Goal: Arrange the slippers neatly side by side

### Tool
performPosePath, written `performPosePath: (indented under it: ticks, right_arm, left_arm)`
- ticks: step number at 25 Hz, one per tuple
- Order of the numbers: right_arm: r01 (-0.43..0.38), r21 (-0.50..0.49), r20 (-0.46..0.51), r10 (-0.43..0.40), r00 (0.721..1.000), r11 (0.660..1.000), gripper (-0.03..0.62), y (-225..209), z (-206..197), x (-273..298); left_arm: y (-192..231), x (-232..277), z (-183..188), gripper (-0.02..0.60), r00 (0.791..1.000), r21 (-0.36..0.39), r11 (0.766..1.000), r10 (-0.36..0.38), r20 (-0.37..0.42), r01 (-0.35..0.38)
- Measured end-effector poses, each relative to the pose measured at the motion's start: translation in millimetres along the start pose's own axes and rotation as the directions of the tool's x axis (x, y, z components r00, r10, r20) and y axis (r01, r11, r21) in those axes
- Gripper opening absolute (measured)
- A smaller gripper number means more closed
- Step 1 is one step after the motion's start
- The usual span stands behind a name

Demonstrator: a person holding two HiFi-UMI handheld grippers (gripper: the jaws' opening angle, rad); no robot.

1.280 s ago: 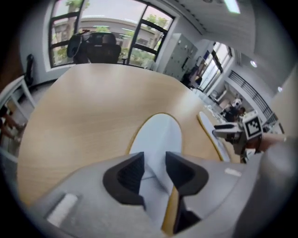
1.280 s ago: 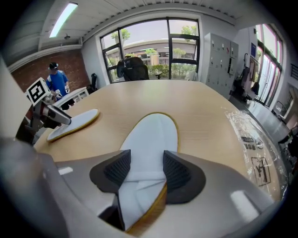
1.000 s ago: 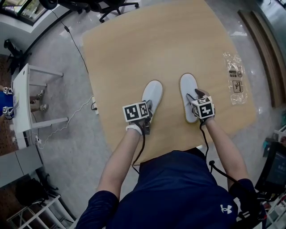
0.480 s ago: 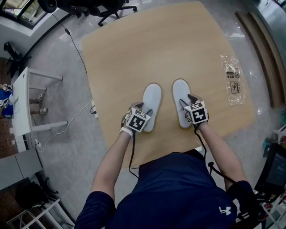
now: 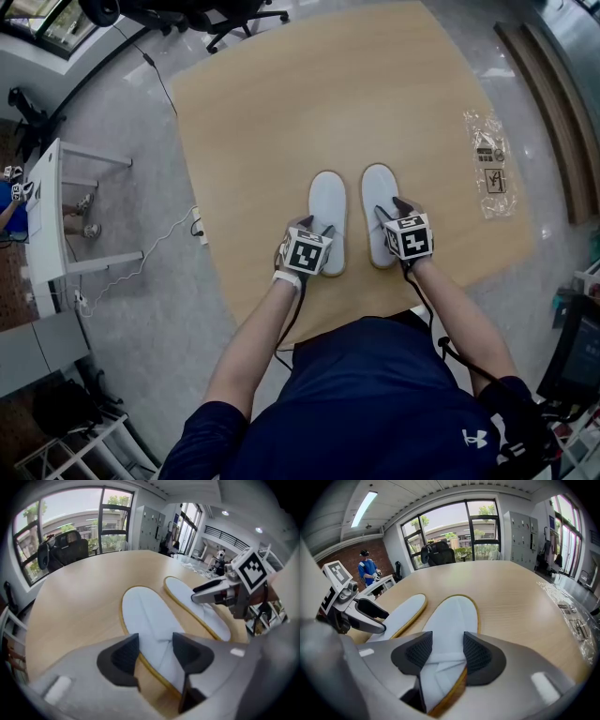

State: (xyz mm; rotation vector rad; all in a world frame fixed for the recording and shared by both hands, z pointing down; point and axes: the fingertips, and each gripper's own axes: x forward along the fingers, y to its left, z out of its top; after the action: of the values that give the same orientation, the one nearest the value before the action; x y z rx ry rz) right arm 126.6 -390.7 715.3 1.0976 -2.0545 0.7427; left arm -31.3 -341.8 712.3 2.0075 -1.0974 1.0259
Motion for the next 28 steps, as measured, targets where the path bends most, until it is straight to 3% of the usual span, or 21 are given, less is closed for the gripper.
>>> performPosePath:
  ticks: [7,28]
  right_arm:
    - [-0.021,-0.001,-0.006,0.021,1.0,1.0,0.212,16,6,0]
    - [-0.058,-0.007,-0.014,0.058,0.998,0.998,0.183,20,-1,5]
  left_arm:
    - [-6,3,1,0.227,0.999,-0.049,0.998,0.037,-0.028,-0.038]
    - [-24,5,-2,0.198,0.999,-0.04,0.999,0.013,-0.043,-0.015]
